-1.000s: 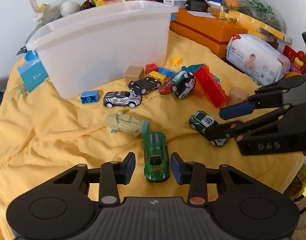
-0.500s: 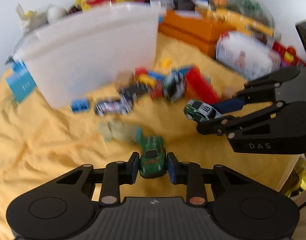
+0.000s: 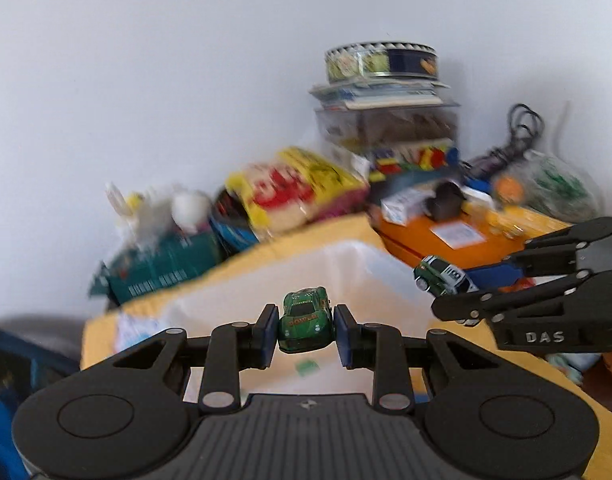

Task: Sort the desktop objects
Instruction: 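Carry both cars over the white bin and open both tools to drop them, then grasp the beige toy figure with the left tool while the right tool grasps the teal figure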

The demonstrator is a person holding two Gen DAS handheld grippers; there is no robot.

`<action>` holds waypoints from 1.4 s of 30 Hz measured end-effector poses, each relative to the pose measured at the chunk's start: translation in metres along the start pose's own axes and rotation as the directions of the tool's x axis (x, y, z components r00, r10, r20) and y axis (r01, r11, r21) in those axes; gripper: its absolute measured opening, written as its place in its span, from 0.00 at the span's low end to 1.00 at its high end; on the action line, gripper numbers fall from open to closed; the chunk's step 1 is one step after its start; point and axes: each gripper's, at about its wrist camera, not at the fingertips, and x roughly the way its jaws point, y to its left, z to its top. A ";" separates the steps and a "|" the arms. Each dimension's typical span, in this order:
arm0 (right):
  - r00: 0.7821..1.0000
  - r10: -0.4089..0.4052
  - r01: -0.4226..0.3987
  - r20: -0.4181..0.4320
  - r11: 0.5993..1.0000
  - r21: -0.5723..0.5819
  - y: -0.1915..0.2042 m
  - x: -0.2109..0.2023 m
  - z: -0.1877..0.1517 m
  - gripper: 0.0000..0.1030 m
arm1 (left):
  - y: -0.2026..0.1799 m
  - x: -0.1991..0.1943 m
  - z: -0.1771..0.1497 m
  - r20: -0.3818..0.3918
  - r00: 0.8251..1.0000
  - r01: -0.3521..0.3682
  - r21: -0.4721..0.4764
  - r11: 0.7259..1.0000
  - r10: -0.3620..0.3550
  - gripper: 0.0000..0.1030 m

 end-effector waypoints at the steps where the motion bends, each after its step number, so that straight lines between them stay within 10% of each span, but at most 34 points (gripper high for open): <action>1: 1.000 -0.002 0.002 0.019 1.000 -0.002 0.000 0.005 0.008 0.32 | 0.003 0.005 0.003 0.007 1.000 -0.016 0.012 1.000 0.016 0.32; 15: 0.998 -0.060 0.057 -0.037 0.996 -0.070 0.010 0.103 0.027 0.34 | 0.025 0.097 -0.019 -0.159 0.986 -0.055 -0.045 0.997 0.048 0.34; 26: 1.000 -0.007 0.007 -0.010 1.000 0.021 -0.003 0.060 0.015 0.35 | 0.021 0.015 -0.024 -0.042 0.999 -0.031 -0.094 0.995 0.028 0.56; 32: 0.996 0.050 -0.047 -0.079 0.998 0.035 -0.002 0.025 -0.024 0.36 | -0.004 -0.011 -0.076 -0.117 0.993 -0.023 -0.123 0.992 0.008 0.58; 42: 0.921 0.115 -0.105 -0.371 0.993 0.049 0.021 0.036 -0.112 0.36 | -0.035 0.025 -0.137 -0.401 0.901 0.063 -0.261 0.963 -0.168 0.56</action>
